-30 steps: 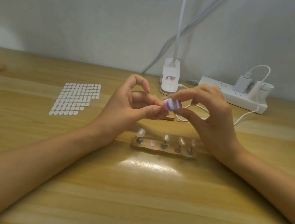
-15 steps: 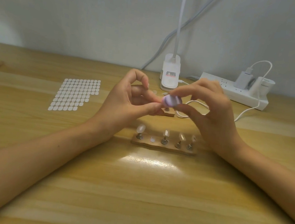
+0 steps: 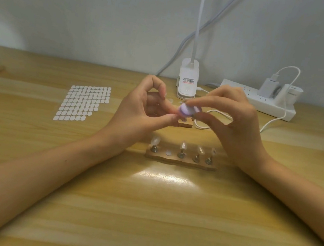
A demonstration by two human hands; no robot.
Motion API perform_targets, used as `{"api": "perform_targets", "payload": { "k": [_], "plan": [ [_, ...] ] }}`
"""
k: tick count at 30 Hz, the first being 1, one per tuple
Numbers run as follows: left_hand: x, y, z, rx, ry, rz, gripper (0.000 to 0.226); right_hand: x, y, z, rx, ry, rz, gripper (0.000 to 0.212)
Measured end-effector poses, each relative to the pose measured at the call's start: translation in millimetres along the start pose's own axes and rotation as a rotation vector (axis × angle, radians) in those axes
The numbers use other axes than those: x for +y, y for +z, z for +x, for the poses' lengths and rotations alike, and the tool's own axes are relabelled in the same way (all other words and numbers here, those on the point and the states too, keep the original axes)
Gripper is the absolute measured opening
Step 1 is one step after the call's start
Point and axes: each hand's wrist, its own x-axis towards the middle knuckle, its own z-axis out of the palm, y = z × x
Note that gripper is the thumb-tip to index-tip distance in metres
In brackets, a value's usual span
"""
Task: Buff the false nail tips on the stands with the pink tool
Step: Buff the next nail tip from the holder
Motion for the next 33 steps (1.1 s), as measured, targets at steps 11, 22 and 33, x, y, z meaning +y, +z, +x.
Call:
{"api": "perform_targets", "payload": {
  "k": [11,22,33],
  "plan": [
    [0.8,0.2,-0.4,0.001,0.018,-0.007,0.041,-1.6,0.9,-2.3,-0.016,-0.034,0.077,0.019],
    [0.7,0.8,0.3,-0.015,-0.006,-0.049,0.039,3.5,-0.1,-0.6,-0.021,-0.008,0.095,0.019],
    [-0.5,-0.3,1.3,-0.027,-0.017,-0.102,0.036,2.0,-0.2,-1.8,-0.003,0.02,0.085,0.019]
  ]
}}
